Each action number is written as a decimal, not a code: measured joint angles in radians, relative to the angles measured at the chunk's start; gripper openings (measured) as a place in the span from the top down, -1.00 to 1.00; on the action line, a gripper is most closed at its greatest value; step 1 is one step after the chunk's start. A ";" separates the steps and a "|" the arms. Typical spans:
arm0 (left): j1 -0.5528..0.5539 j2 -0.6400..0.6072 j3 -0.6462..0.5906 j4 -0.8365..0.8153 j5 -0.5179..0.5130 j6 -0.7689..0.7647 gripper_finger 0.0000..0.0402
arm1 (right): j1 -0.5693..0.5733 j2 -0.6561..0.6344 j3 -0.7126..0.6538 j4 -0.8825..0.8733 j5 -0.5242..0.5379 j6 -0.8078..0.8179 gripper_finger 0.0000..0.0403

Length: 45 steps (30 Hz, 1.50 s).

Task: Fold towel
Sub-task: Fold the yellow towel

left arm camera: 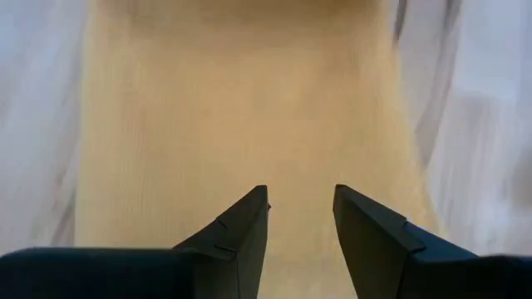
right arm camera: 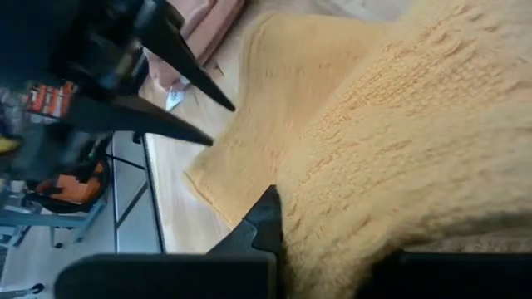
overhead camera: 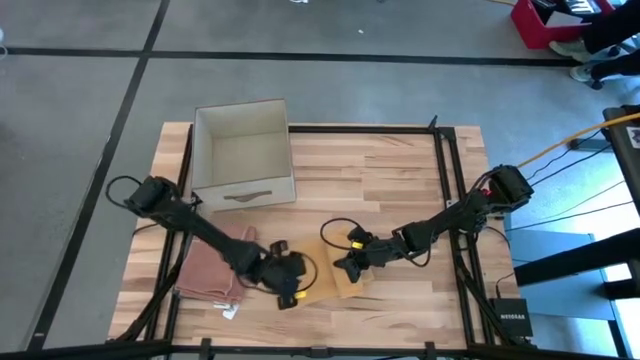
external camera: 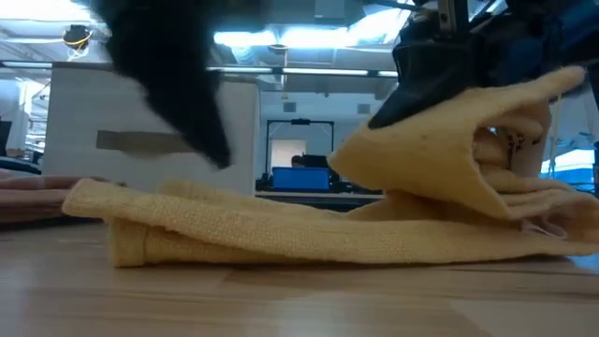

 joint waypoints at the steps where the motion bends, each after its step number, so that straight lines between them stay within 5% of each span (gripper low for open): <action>1: -0.018 0.000 -0.011 -0.010 -0.027 -0.019 0.35 | 0.000 0.000 0.006 0.000 0.001 0.002 0.86; 6: -0.048 0.054 -0.081 0.084 -0.121 -0.080 0.35 | -0.007 0.031 0.064 -0.004 0.005 -0.001 0.86; 18: -0.025 0.116 -0.090 0.147 -0.108 -0.080 0.35 | -0.081 0.163 0.157 -0.006 -0.075 -0.027 0.86; 31: -0.031 0.072 0.029 -0.044 -0.033 -0.067 0.35 | -0.079 0.164 0.157 -0.012 -0.089 -0.028 0.85; 45: -0.109 -0.007 0.100 -0.245 -0.039 -0.171 0.35 | -0.078 0.164 0.221 -0.055 -0.141 -0.003 0.27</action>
